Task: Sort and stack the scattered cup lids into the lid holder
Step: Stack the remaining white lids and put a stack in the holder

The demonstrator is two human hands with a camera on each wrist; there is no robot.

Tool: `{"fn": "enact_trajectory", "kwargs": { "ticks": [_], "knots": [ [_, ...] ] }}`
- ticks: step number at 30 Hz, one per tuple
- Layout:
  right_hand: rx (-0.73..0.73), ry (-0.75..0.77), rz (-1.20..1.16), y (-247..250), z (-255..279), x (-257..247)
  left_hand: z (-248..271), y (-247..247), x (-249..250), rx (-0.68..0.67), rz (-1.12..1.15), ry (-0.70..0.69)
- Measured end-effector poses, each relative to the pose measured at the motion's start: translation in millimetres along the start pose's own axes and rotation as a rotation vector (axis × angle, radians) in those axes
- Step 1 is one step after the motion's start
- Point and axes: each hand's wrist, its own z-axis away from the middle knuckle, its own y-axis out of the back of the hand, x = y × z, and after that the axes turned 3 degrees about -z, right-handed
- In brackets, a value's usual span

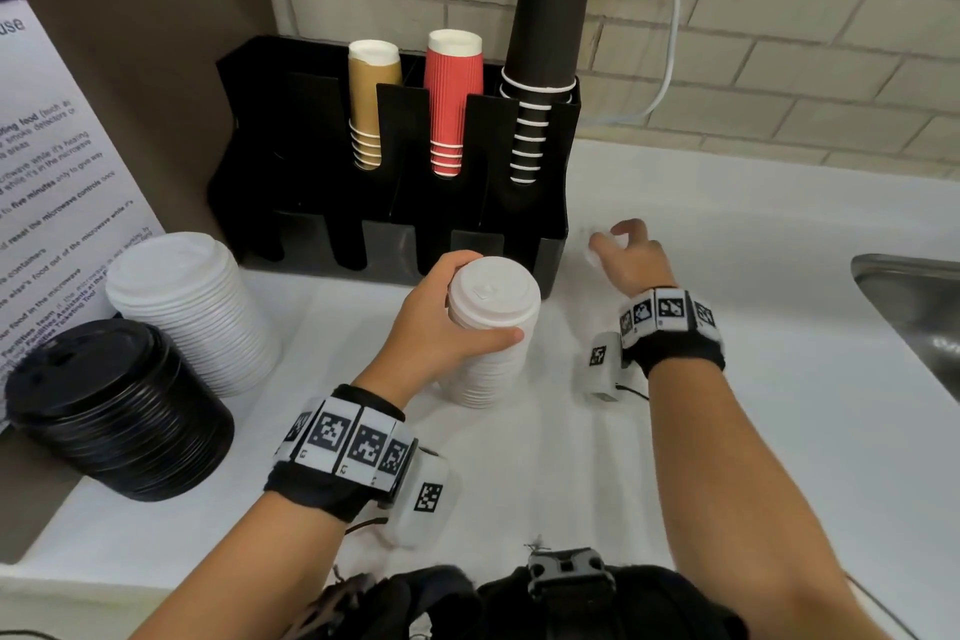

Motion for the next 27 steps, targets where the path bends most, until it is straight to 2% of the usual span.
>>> {"fn": "enact_trajectory", "kwargs": {
  "ticks": [2,4,6,8,24,27],
  "knots": [
    [0.024,0.120,-0.239,9,26,-15,1,0,-1,0.001,0.001,0.002],
    [-0.051,0.276,-0.389,10,58,-33,0,-1,-2,0.008,0.002,-0.001],
    [-0.156,0.415,-0.408,5,86,-46,0,-2,-2,0.014,0.013,0.000],
    [-0.212,0.489,-0.394,-1,103,-53,1,-2,-1,0.014,0.024,0.007],
    [-0.276,0.550,-0.213,-9,118,-57,0,0,1,0.052,0.043,0.076],
    [-0.287,0.545,-0.201,-10,118,-56,1,1,4,0.018,0.025,0.099]
  ]
}}
